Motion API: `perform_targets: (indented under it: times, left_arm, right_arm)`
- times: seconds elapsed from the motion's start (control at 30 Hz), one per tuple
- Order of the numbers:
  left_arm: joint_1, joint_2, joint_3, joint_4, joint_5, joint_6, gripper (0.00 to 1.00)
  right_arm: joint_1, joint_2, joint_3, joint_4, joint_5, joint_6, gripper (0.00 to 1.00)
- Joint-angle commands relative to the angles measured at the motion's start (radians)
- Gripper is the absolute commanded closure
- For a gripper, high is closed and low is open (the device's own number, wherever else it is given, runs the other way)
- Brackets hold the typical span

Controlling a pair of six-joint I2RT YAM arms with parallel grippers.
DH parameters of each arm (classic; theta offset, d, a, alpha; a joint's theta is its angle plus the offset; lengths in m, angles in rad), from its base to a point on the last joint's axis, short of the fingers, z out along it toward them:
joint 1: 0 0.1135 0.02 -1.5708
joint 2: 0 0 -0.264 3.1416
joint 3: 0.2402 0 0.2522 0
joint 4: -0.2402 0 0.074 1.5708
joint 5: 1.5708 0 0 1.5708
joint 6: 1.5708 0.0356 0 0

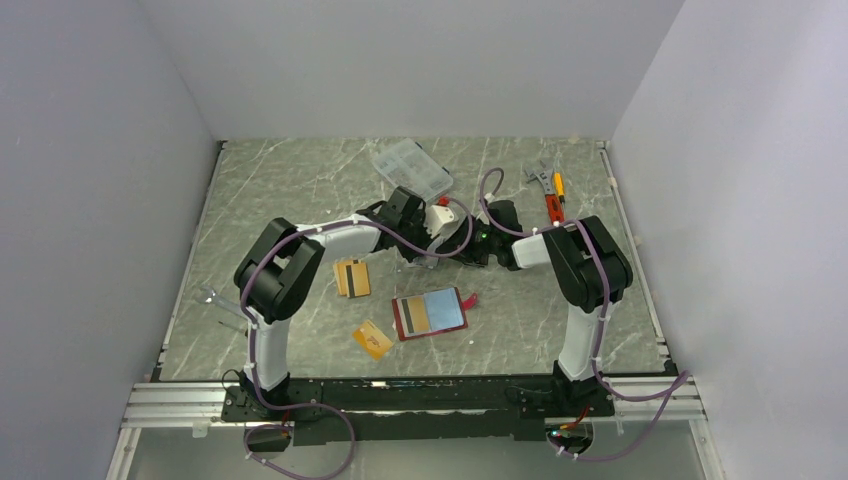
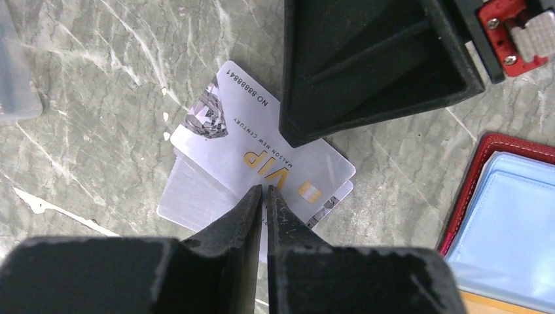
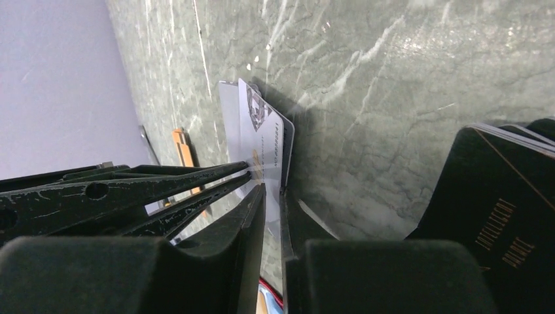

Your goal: Put the credit cards into the card holder

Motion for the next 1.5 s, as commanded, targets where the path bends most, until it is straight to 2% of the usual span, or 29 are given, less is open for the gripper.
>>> perform_targets:
  times: [0.0,0.17,0.3,0.5,0.6,0.67,0.8,0.9,0.97,1.03,1.2,1.27,1.47]
  left_arm:
    - [-0.005,0.028,0.0,-0.059,0.048,-0.026,0.87]
    - [0.016,0.018,0.013,-0.081,0.094,-0.042,0.87]
    - [0.037,0.004,0.018,-0.086,0.134,-0.052,0.87]
    - [0.046,0.002,0.014,-0.09,0.188,-0.052,0.86]
    - [0.058,-0.014,0.024,-0.109,0.205,-0.054,0.86]
    - [0.087,-0.045,0.039,-0.133,0.235,-0.065,0.84]
    - [0.161,-0.126,0.074,-0.194,0.321,-0.097,0.75]
    - [0.214,-0.194,0.058,-0.18,0.407,-0.156,0.58]
    - [0.244,-0.227,0.028,-0.137,0.476,-0.219,0.53]
    - [0.269,-0.238,0.002,-0.093,0.544,-0.277,0.4]
    - [0.332,-0.27,-0.119,0.112,0.68,-0.496,0.36]
    - [0.356,-0.276,-0.16,0.198,0.735,-0.582,0.28]
    - [0.395,-0.289,-0.264,0.42,0.848,-0.764,0.3]
  right_arm:
    - [0.036,-0.018,0.013,0.122,-0.084,0.033,0.84]
    - [0.07,0.018,0.035,0.149,-0.101,0.047,0.74]
    - [0.076,0.046,0.036,0.192,-0.116,0.079,0.73]
    - [0.076,0.046,0.021,0.248,-0.121,0.114,0.86]
    - [0.076,0.024,0.03,0.213,-0.105,0.098,1.0]
    - [0.075,-0.002,0.034,0.17,-0.09,0.067,1.0]
    - [0.073,-0.056,0.042,0.086,-0.086,-0.02,1.0]
    - [0.07,-0.104,0.03,0.045,-0.092,-0.088,1.0]
    - [0.071,-0.134,0.023,0.016,-0.097,-0.134,1.0]
    - [0.07,-0.163,0.008,-0.008,-0.101,-0.169,1.0]
    - [0.064,-0.253,-0.023,-0.056,-0.126,-0.24,1.0]
    - [0.065,-0.29,-0.029,-0.076,-0.136,-0.262,1.0]
    - [0.05,-0.369,-0.055,-0.029,-0.206,-0.232,1.0]
